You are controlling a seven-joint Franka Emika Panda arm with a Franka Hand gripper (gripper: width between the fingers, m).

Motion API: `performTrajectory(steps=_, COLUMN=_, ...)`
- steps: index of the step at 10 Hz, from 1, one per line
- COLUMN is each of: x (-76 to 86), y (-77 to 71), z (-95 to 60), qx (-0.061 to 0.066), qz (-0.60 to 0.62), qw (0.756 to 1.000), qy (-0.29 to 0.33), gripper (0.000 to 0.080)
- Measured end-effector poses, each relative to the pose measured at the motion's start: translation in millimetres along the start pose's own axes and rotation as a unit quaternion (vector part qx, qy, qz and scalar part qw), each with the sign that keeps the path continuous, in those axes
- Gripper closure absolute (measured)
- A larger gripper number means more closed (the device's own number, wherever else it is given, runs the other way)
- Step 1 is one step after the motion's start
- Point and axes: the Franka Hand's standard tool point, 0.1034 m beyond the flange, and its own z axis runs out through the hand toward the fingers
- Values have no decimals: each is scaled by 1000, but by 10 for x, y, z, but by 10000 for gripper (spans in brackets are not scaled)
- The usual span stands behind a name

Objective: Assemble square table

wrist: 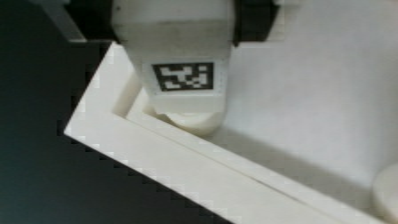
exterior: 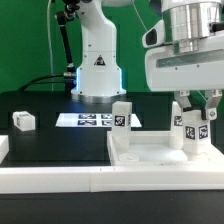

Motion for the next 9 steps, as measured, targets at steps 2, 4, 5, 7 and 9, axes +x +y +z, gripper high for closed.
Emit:
performTrajectory(steps=2, x=1, y=-2, z=0, qx=3, qz=69, qw=998, qy=-3, gripper=509)
performTrajectory(steps=4, x=-24, y=-12, z=3, qx=2, qz=142, qw=990, qy=-4, gripper=509)
performTrajectory(steps=5, x=-49, y=-23, z=5, qx=3, qz=164, qw=986, qy=-4, gripper=509)
performTrajectory(steps=7, x=-62, y=-33, z=8, qx=3, qz=189, qw=982, qy=-4, gripper=509)
performTrajectory(steps=9, x=-57, y=-30, z=9, qx=2, qz=120, qw=993, qy=-3, gripper=294)
